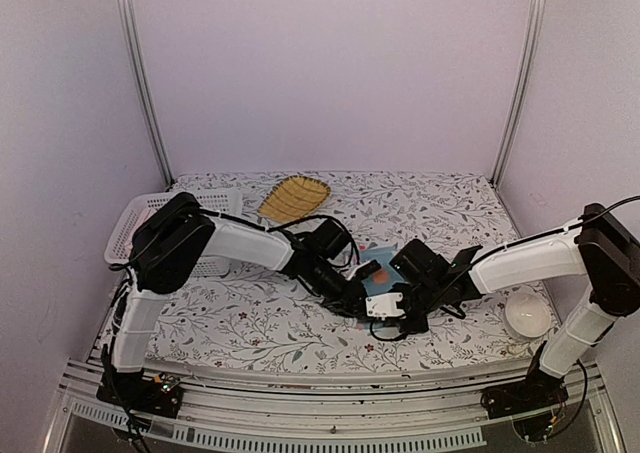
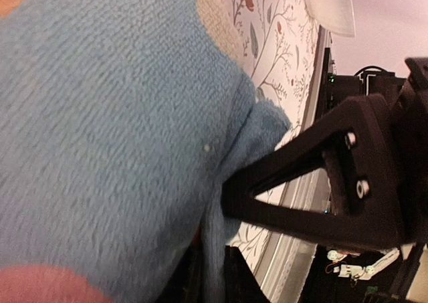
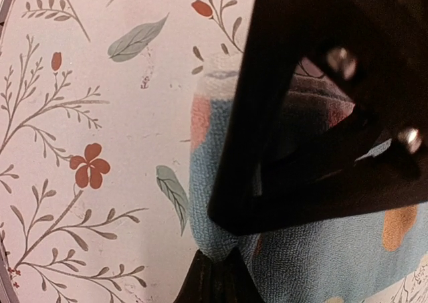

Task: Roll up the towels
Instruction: Roll the towel at the center of the board.

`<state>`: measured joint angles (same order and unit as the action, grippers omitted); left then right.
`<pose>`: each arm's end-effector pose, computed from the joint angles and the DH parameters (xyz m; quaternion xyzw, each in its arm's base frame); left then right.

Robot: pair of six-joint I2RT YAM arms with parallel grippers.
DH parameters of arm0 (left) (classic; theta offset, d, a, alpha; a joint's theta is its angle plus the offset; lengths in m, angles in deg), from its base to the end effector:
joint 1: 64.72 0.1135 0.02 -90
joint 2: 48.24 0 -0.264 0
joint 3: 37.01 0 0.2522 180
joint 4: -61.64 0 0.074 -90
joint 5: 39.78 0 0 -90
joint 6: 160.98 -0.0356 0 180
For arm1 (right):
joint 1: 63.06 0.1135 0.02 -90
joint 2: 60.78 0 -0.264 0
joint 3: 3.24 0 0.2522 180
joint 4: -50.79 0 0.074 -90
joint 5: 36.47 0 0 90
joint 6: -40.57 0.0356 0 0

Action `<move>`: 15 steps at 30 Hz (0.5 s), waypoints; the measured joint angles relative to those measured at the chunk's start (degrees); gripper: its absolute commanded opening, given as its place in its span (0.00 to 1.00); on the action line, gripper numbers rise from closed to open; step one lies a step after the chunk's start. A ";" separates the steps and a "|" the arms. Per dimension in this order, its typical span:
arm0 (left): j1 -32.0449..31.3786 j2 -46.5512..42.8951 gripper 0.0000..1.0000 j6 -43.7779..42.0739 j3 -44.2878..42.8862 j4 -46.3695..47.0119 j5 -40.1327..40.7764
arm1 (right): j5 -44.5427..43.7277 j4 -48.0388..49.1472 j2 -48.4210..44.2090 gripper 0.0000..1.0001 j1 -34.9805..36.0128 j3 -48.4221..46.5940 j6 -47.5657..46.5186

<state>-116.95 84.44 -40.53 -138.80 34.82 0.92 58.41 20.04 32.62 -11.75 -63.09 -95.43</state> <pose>0.2649 -0.3859 0.0959 -0.2788 -0.8354 0.4677 0.0749 0.1810 0.2308 0.1390 -0.7375 0.6364 0.0518 0.2200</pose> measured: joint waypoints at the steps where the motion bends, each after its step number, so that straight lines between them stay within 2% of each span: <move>1: 0.17 -1.55 0.24 -0.20 1.46 0.24 1.44 | 0.17 -0.07 -0.07 0.04 0.00 0.02 -0.02; 5: 1.38 -11.19 0.29 -0.55 10.75 3.61 9.38 | 3.23 -2.03 -0.13 0.03 -0.48 -0.33 -0.04; 10: 1.49 -28.15 0.46 -2.75 27.32 15.98 21.38 | 14.49 -12.02 1.49 0.03 -4.15 -4.42 0.00; 12: 0.13 -35.12 0.46 -5.60 35.12 23.47 27.41 | 19.69 -16.90 4.31 0.03 -6.45 -7.56 -0.15; 15: -6.16 -41.09 0.43 -12.59 43.89 32.15 37.51 | 26.71 -23.87 9.92 0.03 -10.03 -13.05 -1.07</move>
<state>-123.11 43.35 -53.12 -94.91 66.97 38.42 85.12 -3.83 42.55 -21.78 -76.13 -96.50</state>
